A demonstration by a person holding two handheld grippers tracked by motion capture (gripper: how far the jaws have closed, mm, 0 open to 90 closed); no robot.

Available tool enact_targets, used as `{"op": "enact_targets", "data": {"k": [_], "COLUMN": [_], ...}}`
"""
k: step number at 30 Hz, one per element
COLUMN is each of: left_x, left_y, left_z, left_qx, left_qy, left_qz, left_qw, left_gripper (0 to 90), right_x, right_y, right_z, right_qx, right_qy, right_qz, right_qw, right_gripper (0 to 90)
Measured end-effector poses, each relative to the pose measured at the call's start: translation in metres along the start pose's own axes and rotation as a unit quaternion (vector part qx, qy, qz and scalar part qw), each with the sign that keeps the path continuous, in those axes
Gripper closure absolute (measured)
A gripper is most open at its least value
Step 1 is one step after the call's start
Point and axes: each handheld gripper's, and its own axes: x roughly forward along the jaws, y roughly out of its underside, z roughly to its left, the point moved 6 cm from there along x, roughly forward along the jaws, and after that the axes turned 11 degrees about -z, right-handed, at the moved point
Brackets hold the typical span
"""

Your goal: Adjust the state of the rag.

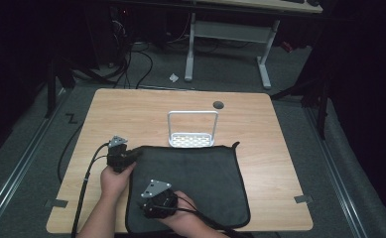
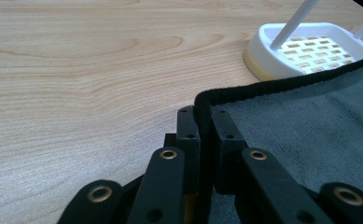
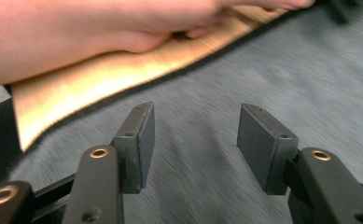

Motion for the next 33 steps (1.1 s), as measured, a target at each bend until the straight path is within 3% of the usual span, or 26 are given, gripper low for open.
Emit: {"op": "enact_targets", "data": {"k": [1, 8, 13, 17, 23, 26, 33], "left_x": [0.0, 0.0, -0.001, -0.001, -0.002, -0.002, -0.003], "left_y": [0.0, 0.0, 0.0, 0.0, 0.001, 0.001, 0.0], "left_z": [0.0, 0.0, 0.0, 0.0, -0.001, -0.001, -0.002], "left_qx": [0.001, 0.001, 0.0, -0.002, -0.001, -0.001, 0.001], "left_qy": [0.0, 0.002, 0.002, 0.002, 0.007, 0.008, 0.008], "left_qz": [0.0, -0.001, 0.0, -0.002, -0.004, -0.004, -0.009], "left_qw": [1.0, 1.0, 1.0, 1.0, 1.0, 1.0, 0.9999], "left_gripper": [83.5, 83.4, 83.4, 82.5, 82.5, 82.6, 82.5], "right_x": [0.006, 0.021, 0.026, 0.025, 0.024, 0.025, 0.023], "right_y": [-0.002, -0.006, -0.002, -0.003, -0.003, -0.003, -0.004], "right_z": [0.006, 0.022, 0.026, 0.023, 0.024, 0.025, 0.023], "right_qx": [0.007, 0.027, 0.009, -0.005, -0.024, -0.03, -0.037], "right_qy": [-0.013, -0.04, -0.04, -0.027, -0.031, -0.029, -0.024], "right_qz": [-0.001, 0.004, 0.018, 0.021, 0.018, 0.014, 0.016], "right_qw": [0.9999, 0.9988, 0.999, 0.9994, 0.9991, 0.999, 0.9989], "right_gripper": [45.0, 40.4, 40.0, 56.4, 70.0, 80.9, 85.8]}}
